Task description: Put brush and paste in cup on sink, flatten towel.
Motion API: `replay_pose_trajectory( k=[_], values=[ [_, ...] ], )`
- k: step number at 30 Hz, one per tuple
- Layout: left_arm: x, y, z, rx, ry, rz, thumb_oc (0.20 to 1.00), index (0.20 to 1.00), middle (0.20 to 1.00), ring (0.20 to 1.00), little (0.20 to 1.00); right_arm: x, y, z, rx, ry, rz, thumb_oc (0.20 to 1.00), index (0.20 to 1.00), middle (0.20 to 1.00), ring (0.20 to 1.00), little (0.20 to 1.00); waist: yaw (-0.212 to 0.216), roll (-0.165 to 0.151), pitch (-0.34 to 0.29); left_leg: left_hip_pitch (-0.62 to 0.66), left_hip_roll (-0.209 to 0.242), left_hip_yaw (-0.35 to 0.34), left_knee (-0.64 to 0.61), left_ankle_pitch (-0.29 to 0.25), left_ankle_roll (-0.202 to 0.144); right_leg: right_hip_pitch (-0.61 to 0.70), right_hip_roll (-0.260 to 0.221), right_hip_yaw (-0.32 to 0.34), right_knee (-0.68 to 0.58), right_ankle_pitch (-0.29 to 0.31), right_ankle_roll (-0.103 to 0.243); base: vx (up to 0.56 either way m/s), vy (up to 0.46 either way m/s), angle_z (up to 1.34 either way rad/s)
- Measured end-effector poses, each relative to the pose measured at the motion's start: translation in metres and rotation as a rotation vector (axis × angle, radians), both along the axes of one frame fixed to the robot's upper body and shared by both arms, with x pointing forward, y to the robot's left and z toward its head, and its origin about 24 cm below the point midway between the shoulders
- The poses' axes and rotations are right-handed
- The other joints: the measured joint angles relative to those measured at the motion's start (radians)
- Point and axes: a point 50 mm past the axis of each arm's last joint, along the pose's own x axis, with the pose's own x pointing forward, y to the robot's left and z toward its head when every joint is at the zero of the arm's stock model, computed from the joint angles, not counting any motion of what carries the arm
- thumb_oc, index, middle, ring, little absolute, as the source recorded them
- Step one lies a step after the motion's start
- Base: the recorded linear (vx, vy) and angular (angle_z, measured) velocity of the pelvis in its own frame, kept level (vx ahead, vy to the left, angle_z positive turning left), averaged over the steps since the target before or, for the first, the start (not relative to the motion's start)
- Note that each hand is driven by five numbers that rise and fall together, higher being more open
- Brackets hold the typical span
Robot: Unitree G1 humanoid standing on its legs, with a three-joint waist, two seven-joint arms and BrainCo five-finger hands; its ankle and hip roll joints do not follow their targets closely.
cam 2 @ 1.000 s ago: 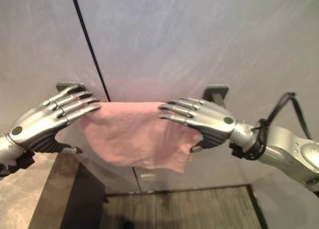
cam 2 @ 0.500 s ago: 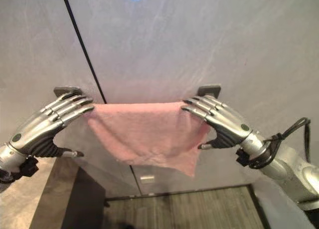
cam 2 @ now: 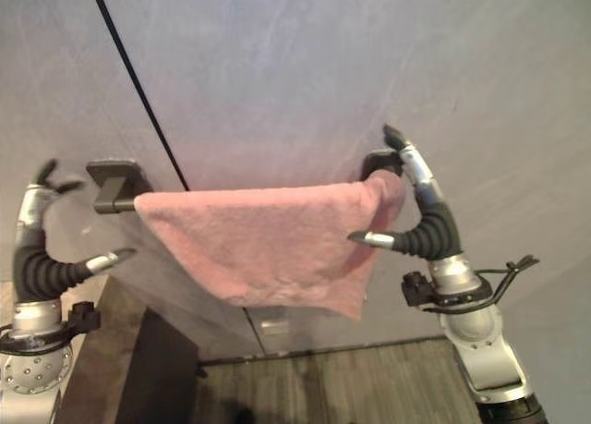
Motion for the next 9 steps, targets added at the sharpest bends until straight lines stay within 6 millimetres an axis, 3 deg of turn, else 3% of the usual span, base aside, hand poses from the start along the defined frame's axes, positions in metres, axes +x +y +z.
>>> replay_pose_trajectory(
  k=[2, 4, 7, 8, 9],
  values=[
    [-0.017, 0.006, -0.026, -0.183, 0.068, 0.056, 1.0, 1.0, 1.0, 1.0, 1.0, -0.012, -0.025, -0.014, 0.112, 0.051, -0.145, 1.0, 1.0, 1.0, 1.0, 1.0, -0.003, -0.002, 0.009, -0.001, -0.003, 0.0, 0.0, -0.002, 0.0, -0.001, -0.002, -0.003, 0.002, -0.001, 0.0, -0.01, -0.038, 0.0],
    [-0.025, 0.009, -0.04, -0.205, 0.154, 0.064, 1.0, 1.0, 1.0, 1.0, 1.0, -0.019, -0.036, -0.023, 0.156, 0.081, -0.204, 1.0, 1.0, 1.0, 1.0, 1.0, -0.006, -0.001, 0.018, -0.002, -0.003, 0.0, 0.0, -0.002, 0.0, -0.003, 0.001, -0.005, 0.003, -0.003, 0.0, 0.0, -0.019, -0.02],
    [-0.04, 0.01, -0.074, -0.287, 0.329, 0.076, 1.0, 1.0, 1.0, 1.0, 1.0, -0.031, -0.057, -0.058, 0.296, 0.209, -0.343, 1.0, 1.0, 1.0, 1.0, 1.0, -0.018, 0.0, 0.03, -0.005, -0.001, -0.002, 0.0, -0.003, -0.001, -0.002, 0.003, -0.015, 0.004, -0.007, 0.0, -0.04, -0.023, 0.05],
    [-0.042, 0.009, -0.088, -0.344, 0.377, 0.074, 1.0, 1.0, 1.0, 1.0, 1.0, -0.033, -0.06, -0.073, 0.323, 0.269, -0.372, 1.0, 1.0, 1.0, 1.0, 1.0, -0.022, 0.002, 0.032, -0.006, -0.001, -0.004, 0.0, -0.003, -0.001, -0.002, 0.003, -0.016, 0.004, -0.008, 0.0, -0.04, -0.029, 0.09],
    [-0.045, 0.001, -0.109, -0.443, 0.427, 0.055, 1.0, 1.0, 1.0, 1.0, 1.0, -0.042, -0.065, -0.11, 0.358, 0.451, -0.425, 1.0, 1.0, 1.0, 1.0, 1.0, -0.019, 0.007, 0.036, -0.014, 0.0, -0.009, 0.0, -0.003, -0.001, -0.006, 0.001, -0.021, 0.003, -0.01, 0.0, -0.05, -0.026, 0.12]
  ],
)
